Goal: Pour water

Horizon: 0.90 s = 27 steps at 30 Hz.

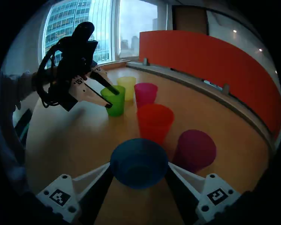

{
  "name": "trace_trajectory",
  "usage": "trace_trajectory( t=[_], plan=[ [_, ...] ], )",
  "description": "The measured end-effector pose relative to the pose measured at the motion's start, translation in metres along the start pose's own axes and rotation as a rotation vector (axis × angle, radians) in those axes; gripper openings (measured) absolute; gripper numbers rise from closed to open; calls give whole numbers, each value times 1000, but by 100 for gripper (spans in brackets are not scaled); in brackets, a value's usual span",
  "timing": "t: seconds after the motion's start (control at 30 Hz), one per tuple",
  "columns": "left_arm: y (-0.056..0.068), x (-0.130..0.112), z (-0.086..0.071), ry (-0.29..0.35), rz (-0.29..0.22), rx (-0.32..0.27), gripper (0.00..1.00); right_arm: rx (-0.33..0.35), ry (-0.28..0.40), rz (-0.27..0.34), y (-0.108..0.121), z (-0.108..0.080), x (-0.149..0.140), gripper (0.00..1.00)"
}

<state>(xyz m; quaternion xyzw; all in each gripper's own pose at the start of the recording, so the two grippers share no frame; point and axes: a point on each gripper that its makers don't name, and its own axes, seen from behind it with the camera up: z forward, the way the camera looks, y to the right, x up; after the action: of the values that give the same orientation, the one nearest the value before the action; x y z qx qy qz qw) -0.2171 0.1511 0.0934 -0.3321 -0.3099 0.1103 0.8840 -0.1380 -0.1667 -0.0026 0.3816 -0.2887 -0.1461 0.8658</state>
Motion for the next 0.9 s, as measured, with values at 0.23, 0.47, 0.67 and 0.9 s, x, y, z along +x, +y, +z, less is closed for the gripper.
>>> trace_trajectory(
  t=[0.23, 0.47, 0.67, 0.9],
  plan=[
    [3, 5, -5, 22, -3, -3, 86, 4, 11, 8, -3, -4, 2, 90],
    [4, 13, -15, 54, -16, 3, 86, 1, 42, 9, -5, -14, 15, 90],
    [4, 26, -30, 97, -23, 14, 85, -9, 72, 6, -5, -26, 28, 90],
    [8, 44, -49, 165, -41, 20, 85, -23, 102, -6, -6, -38, 42, 90]
  ],
)
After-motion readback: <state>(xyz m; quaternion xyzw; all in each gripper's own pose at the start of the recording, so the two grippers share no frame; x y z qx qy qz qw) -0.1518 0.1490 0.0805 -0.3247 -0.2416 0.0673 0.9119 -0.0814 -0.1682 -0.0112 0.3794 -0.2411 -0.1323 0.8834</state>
